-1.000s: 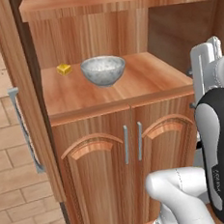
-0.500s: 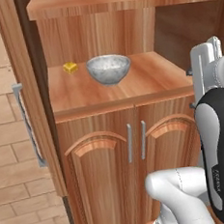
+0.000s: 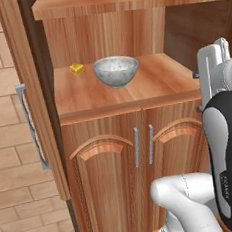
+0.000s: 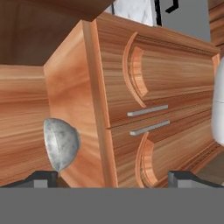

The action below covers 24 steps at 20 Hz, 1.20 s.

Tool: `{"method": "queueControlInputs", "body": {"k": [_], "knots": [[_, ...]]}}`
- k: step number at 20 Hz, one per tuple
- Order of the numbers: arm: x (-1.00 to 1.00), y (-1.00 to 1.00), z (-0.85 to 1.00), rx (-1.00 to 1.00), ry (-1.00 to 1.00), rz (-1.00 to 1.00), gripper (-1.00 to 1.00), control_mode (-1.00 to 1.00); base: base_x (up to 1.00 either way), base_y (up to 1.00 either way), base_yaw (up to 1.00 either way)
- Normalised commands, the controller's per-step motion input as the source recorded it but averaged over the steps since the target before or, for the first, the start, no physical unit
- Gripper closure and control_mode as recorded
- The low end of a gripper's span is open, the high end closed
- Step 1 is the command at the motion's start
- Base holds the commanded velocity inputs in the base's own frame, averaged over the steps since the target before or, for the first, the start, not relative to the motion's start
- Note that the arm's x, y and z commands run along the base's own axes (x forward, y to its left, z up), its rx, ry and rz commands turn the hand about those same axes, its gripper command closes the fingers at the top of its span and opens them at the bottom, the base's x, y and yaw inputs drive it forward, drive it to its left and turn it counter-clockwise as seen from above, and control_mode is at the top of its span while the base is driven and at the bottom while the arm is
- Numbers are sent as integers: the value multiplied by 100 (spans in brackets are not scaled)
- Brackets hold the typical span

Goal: Pick the mug and place it in the sink. Pick the bowl and place it in the open cabinet and then close the cabinet.

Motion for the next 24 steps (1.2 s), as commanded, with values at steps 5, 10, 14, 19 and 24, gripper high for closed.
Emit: {"method": "queueControlInputs", "body": {"k": [5, 10, 14, 19, 24], "knots": [[-41, 0, 0, 0, -1, 1, -100, -100, 0, 0, 0], [-25, 0, 1, 0, 0, 0, -100, -100, 0, 0, 0], [0, 0, 17, 0, 0, 0, -100, -100, 0, 0, 0], [0, -15, 7, 0, 0, 0, -100, -100, 0, 0, 0], [-5, -28, 0, 0, 0, 0, -100, -100, 0, 0, 0]]}}
